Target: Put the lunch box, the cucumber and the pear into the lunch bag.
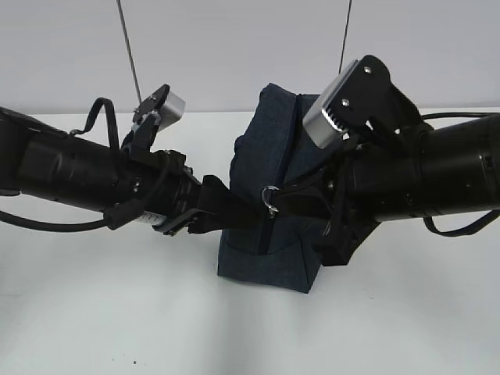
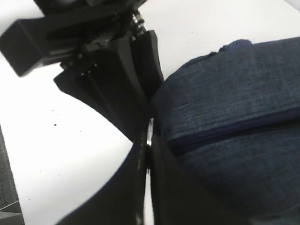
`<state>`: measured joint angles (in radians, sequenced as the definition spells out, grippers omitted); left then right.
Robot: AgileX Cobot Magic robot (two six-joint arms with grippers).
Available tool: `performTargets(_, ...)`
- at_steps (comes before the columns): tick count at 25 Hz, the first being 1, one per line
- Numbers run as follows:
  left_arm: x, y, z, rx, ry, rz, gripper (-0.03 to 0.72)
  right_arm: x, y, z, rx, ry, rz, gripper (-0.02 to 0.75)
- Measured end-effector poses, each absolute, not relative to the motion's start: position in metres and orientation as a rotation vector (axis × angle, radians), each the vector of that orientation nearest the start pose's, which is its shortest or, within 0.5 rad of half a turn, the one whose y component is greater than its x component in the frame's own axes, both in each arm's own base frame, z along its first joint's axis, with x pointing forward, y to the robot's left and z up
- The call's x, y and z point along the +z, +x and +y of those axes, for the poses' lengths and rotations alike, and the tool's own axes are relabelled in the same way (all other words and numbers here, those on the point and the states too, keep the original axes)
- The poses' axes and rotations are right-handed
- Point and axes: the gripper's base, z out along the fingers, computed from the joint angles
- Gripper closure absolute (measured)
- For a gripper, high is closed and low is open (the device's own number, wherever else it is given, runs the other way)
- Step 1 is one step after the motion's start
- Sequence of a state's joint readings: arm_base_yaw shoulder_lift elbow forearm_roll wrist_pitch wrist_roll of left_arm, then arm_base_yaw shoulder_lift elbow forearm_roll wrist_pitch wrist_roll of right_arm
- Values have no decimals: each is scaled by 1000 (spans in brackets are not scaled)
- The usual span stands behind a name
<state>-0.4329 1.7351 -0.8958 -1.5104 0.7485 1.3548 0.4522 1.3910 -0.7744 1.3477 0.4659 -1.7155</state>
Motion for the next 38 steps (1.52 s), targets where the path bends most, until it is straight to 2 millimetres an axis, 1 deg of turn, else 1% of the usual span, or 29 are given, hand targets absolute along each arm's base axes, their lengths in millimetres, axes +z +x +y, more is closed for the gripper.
performTargets(4, 189, 274, -194, -1148, 704, 2295, 363, 254, 237, 158, 512, -1107, 1872, 732)
performTargets(9, 189, 275, -193, -1132, 688, 2298, 470, 266, 243, 160, 489, -1089, 1834, 732)
performTargets(13, 189, 276, -193, -1129, 675, 2296, 527, 276, 248, 161, 475, -1077, 1804, 732)
performTargets(16, 190, 276, -193, -1131, 670, 2295, 594, 281, 251, 161, 448, -1061, 1794, 732)
performTargets(19, 191, 277, -194, -1129, 671, 2290, 677, 283, 254, 160, 431, -1049, 1791, 732)
performTargets(25, 190, 276, -193, -1116, 706, 2293, 692, 284, 258, 158, 383, -1003, 1799, 732)
performTargets(32, 187, 270, -192, -1094, 874, 2296, 694, 290, 264, 158, 358, -978, 1789, 732)
performTargets(35, 187, 267, -193, -1103, 927, 2293, 694, 290, 272, 158, 352, -967, 1793, 732)
performTargets(38, 187, 266, -193, -1111, 952, 2290, 694, 291, 284, 151, 345, -942, 1802, 732)
